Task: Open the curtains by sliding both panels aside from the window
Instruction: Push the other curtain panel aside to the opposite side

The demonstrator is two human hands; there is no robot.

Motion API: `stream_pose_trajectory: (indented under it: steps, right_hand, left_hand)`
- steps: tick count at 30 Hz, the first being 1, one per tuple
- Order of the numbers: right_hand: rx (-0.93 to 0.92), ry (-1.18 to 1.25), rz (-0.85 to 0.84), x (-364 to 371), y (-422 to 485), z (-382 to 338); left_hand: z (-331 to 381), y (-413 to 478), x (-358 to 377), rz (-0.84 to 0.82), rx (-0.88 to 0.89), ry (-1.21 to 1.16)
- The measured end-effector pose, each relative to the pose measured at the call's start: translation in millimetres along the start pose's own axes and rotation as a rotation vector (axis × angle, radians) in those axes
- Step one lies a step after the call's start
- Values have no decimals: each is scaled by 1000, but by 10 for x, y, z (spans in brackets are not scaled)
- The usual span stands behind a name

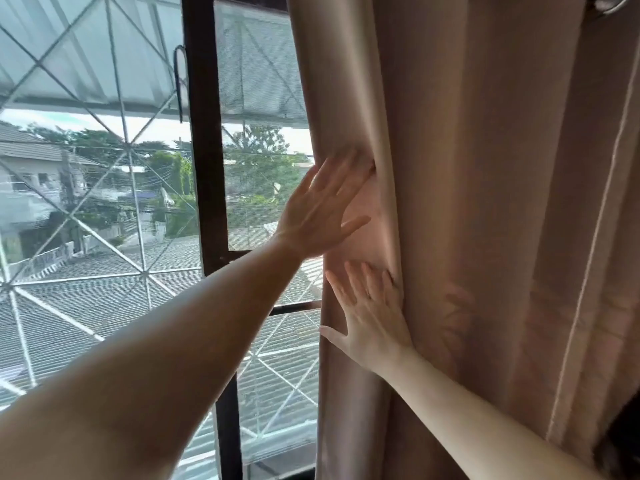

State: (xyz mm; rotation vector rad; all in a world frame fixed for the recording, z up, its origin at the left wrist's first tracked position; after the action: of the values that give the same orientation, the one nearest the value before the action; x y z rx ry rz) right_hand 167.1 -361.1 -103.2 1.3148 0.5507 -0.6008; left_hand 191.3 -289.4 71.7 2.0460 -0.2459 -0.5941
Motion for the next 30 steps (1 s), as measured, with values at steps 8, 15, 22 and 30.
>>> stream_pose_trajectory:
  steps: [8,15,22,30]
  right_hand:
    - [63,-50,10,153,12,496]
    - [152,-111,23,298,95,1000]
    - [236,-184,43,390,55,1496]
    - [254,-246,45,489,30,2012]
  left_hand:
    - [295,283,401,33,65,-13]
    - [535,608,807,81,113,-60]
    - [871,867,1133,82,159,-147]
    - [1204,1139,1406,102,154,-187]
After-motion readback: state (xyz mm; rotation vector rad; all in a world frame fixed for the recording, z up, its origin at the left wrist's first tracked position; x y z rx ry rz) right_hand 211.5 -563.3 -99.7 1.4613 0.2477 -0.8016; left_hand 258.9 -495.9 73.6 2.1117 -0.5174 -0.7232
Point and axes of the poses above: each hand's wrist, its own y-axis towards the middle knuckle, its own x-axis out of the palm, z = x × y, the point moved 9 cm from there along y, towards the middle knuckle, and after that the axes turned 6 degrees about z, right-handed, at the moved point
